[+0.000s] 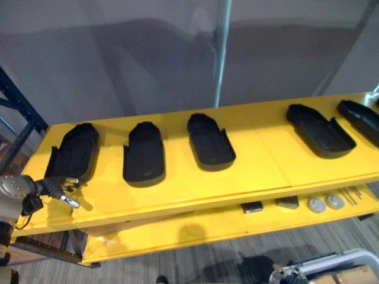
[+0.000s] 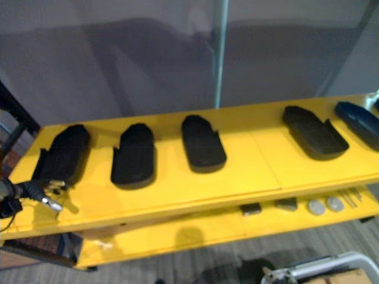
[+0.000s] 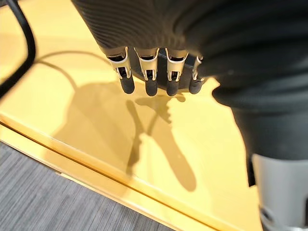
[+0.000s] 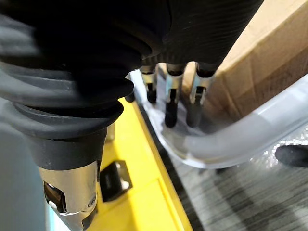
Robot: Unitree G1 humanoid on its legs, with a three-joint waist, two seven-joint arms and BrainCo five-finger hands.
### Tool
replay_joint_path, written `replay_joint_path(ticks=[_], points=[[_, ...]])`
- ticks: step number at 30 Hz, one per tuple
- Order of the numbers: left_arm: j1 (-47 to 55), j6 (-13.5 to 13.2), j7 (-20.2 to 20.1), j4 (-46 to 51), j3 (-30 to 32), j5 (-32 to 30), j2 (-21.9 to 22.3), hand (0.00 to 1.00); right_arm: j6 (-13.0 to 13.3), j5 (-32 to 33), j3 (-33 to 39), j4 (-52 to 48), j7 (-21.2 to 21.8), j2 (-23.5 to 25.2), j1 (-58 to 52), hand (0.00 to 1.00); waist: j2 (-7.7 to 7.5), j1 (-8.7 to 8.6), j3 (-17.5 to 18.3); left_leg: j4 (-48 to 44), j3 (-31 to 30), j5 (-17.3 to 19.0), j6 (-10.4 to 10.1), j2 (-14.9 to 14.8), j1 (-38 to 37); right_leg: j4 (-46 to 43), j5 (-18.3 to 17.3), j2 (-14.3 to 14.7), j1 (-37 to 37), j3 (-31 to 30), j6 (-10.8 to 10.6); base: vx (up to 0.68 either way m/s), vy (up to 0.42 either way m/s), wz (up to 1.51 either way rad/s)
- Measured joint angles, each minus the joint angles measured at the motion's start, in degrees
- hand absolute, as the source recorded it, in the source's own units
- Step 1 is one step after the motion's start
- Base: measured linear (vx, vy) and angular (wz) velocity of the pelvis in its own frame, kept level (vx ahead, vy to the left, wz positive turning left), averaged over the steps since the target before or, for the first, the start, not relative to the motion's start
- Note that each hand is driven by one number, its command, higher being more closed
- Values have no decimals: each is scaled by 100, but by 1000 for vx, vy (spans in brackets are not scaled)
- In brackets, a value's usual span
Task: Walk over and take plastic housings, then place them on the shelf
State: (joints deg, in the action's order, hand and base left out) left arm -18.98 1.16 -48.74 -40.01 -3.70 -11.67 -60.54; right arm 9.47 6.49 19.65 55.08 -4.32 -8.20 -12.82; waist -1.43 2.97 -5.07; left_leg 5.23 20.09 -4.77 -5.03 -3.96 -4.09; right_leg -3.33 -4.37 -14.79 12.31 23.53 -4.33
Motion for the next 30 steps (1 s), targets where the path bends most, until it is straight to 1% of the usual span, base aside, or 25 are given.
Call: replay_joint_path(ticks=[3,6,7,10,11,12,13,14,16,19,21,22,23,24,25,26,27,28,29,30], points=[[-22,-37,-98,0,0,-2,0,0,-7,0,-6,58,-62,1,-50,0,5,-27,-3,0,-53,-1,-2,-20,-31,-139,17,4,-7,-2,1,46,16,13],[-21,-69,-96,-27,-63,100,0,0,-43,-1,-20,70,-54,0,-36,0,48,-39,-21,1,-35,0,-4,-58,-87,-212,28,19,-8,-5,3,-6,-6,-4],[-24,-64,-90,-29,-118,169,-6,0,-42,-2,-23,71,-53,0,-34,0,66,-44,-27,1,-37,1,-5,-64,-87,-220,31,23,-12,-5,0,-42,-2,-1],[-21,4,-107,22,-203,632,-5,0,-34,-1,-84,71,-49,-1,2,0,103,-55,-41,3,-44,20,-12,-81,-84,-225,47,31,-15,-4,-28,-62,1,-2],[-21,64,-165,79,-204,948,-4,0,-39,-1,-100,71,-49,0,11,0,102,-55,-41,3,-51,53,-32,-87,-82,-227,53,35,-15,-3,-38,-68,-1,-1],[-13,224,-336,299,-205,1401,-4,0,-47,-2,-126,70,-38,6,14,0,103,-53,-41,3,-59,78,3,-97,-82,-256,55,38,-14,-2,-42,-65,0,0],[-4,301,-410,415,-206,1563,-5,0,-53,-2,-128,70,-35,12,13,0,103,-52,-41,3,-63,79,3,-100,-81,-271,56,38,-15,0,-42,-72,3,1],[23,465,-553,664,-205,1901,-4,0,-58,-2,-127,68,-34,23,10,0,105,-53,-43,4,-68,79,3,-104,-77,-299,56,37,-16,1,-42,-65,2,0],[111,698,-799,1060,-205,2324,-5,0,-58,-3,-124,30,-28,34,4,0,111,-54,-46,3,-60,79,3,-117,-65,-304,55,44,-17,1,-42,-68,-5,-3],[157,897,-1057,1476,-205,2695,-4,0,-59,-4,-106,-2,23,39,-1,0,113,-49,-47,3,-61,78,4,-143,10,-233,54,88,-40,19,-39,-38,-20,3],[227,971,-1100,1650,-201,2999,-4,0,-59,-4,-39,-9,47,38,19,0,115,-40,-49,3,-46,78,4,-143,21,-129,43,108,-40,20,-23,17,-27,-4],[294,1003,-1089,1757,-201,3193,-4,0,-59,-4,5,-33,49,39,19,0,112,-39,-47,3,-26,77,5,-139,20,-64,27,115,-33,20,3,34,-19,-10],[318,1013,-1078,1816,-201,3254,-4,0,-59,-4,14,-47,49,40,17,0,109,-36,-46,3,-19,76,5,-137,17,-40,20,116,-26,20,15,27,-12,-7],[328,1015,-1003,1874,-201,3413,-1,0,-59,-4,30,-48,49,43,18,0,112,-30,-47,3,-15,76,5,-131,17,1,15,118,-19,22,23,36,-6,-6],[326,1013,-830,1966,-176,3650,-1,0,-59,-4,51,-48,48,58,23,0,116,-27,-50,3,-1,75,5,-119,19,64,12,117,-12,22,29,41,-3,-6],[326,1011,-756,2010,-162,3721,-1,0,-59,-4,52,-48,47,66,21,0,115,-20,-49,3,0,75,6,-112,19,88,12,115,-6,22,29,56,4,-6],[321,974,-584,2075,-145,3926,-1,0,-59,-4,81,-48,39,88,19,0,113,-1,-48,3,-10,72,7,-97,16,100,12,105,15,22,28,49,7,-1],[311,962,-508,2100,-142,4026,0,0,-58,-4,132,-45,39,107,12,0,104,-11,-44,3,-29,66,9,-90,19,96,18,98,24,18,23,23,9,8],[316,954,-340,2200,-93,4208,6,0,-58,-4,162,-9,41,110,-5,0,95,-37,-11,3,-50,10,-3,-89,105,45,32,93,-24,8,18,45,16,20],[317,927,-243,2310,20,4362,30,0,-58,-4,174,25,41,109,-23,0,92,-43,-8,2,-85,-13,-4,-101,127,0,72,104,-55,6,61,58,22,22]])
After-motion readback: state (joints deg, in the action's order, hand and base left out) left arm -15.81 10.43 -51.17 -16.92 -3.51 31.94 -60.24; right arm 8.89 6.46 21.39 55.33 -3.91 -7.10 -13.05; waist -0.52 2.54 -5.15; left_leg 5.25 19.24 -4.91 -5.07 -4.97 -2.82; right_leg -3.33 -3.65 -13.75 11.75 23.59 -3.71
